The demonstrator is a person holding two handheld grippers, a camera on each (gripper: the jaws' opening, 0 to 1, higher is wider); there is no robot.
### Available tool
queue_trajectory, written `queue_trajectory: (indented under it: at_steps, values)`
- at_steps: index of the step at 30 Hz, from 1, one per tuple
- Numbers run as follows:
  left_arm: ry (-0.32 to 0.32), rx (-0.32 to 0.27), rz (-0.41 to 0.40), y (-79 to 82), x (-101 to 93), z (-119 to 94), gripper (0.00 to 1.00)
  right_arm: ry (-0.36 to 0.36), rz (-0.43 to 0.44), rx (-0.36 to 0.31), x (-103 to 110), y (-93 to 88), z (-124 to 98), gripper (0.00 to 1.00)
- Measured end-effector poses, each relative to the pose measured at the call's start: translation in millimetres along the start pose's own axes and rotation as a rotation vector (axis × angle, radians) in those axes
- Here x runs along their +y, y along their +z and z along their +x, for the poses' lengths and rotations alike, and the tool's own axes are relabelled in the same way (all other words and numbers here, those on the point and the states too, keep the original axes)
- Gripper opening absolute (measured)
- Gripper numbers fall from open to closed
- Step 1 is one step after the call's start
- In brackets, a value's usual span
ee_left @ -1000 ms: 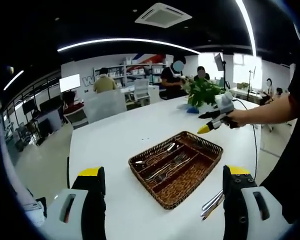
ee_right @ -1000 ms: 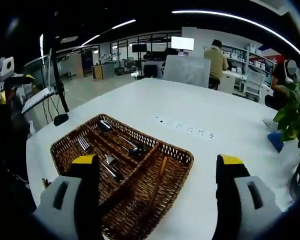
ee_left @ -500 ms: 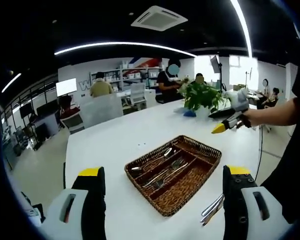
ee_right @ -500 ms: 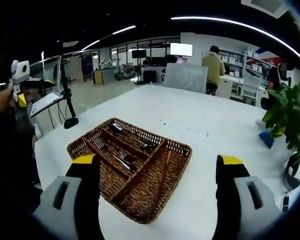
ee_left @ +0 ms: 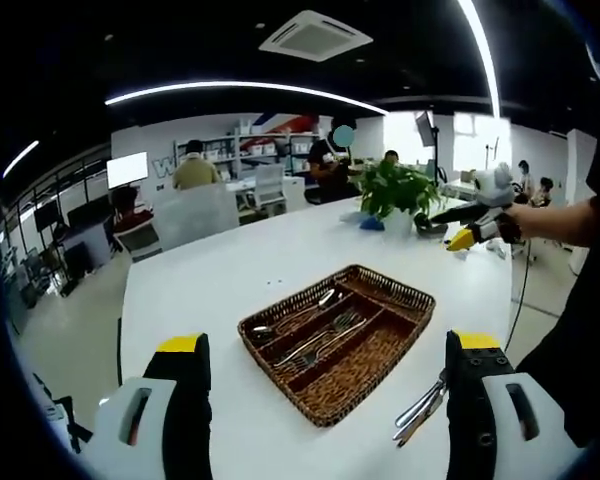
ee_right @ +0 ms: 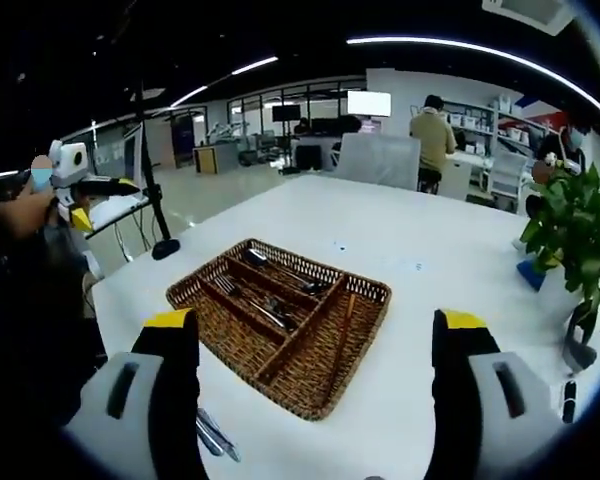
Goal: Arrange the knives, forks, and spoons in their matching storage slots by inserting each utensil handle-first until every utensil is classified and aligned in the correct compartment
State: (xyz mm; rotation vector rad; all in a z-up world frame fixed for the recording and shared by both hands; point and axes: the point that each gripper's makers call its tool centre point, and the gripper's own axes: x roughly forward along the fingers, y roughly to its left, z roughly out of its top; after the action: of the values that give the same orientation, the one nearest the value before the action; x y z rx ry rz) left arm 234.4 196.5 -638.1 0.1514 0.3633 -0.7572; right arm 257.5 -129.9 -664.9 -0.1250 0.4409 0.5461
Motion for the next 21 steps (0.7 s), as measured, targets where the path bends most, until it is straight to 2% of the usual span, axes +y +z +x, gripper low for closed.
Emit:
queue_trajectory:
  at_steps: [5, 12, 14, 21]
  values:
    - [0.010, -0.003, 0.000, 0.5, 2.8, -4, 0.99, 0.009, -0.035, 0.002, 9, -1.8, -15, 1.00]
    - [0.012, 0.049, 0.003, -15.0, 2.4, -6, 0.99, 0.005, -0.024, 0.019, 14, -11.5, -25, 1.00]
    - [0.009, 0.055, 0.010, -15.5, 1.3, -6, 0.99, 0.003, -0.035, 0.035, 15, -13.1, -27, 1.00]
    - [0.011, 0.046, 0.013, -12.0, -0.5, -7, 0.99, -0.008, -0.038, 0.023, 10, -7.8, -30, 1.00]
